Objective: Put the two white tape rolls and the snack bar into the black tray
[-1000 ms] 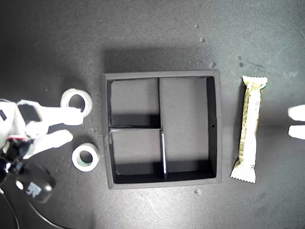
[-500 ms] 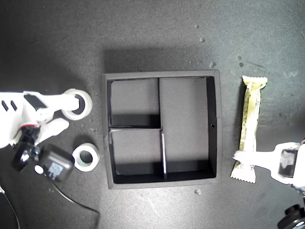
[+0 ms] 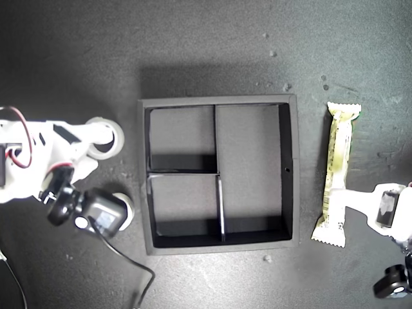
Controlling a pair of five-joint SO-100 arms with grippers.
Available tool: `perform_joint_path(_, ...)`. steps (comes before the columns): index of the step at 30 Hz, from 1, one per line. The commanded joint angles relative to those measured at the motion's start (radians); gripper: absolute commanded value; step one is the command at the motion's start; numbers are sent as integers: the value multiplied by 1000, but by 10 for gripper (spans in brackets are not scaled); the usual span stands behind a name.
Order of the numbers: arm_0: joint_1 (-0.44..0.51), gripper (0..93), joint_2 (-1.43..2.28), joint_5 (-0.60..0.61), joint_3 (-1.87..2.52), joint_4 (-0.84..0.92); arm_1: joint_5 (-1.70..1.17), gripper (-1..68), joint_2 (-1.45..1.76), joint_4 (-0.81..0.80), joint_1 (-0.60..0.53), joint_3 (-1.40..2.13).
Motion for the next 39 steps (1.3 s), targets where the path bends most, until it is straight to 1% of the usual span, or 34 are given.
perform_joint_path(1,-26,139,-44,-11,-46,2,-2,278,-29,-28,26,-5)
perform_joint_path(8,-38,122,-86,-34,-38,-3,-37,258,-233,-81,86,-97)
perform_joint_path(13,-49,17,-61,-43,-32,-8,-43,215,-259,-124,123,-98)
perform_joint_path(15,-49,1,-32,-43,-26,-8,-44,191,-264,-135,137,-98)
perform_joint_path(19,-40,0,60,-35,-6,-3,-44,102,-267,-166,166,-87)
perform_joint_path(22,-31,0,178,-32,23,17,-44,64,-267,-170,170,-91)
perform_joint_path(25,-12,0,330,-17,28,77,-57,44,-267,-117,150,-150)
perform_joint_path(29,25,0,497,5,-23,156,-83,40,-265,26,112,-291)
perform_joint_path(34,61,0,535,55,-156,192,-146,34,-265,190,74,-565)
perform_joint_path(39,38,0,423,129,-330,189,-241,35,-321,187,72,-831)
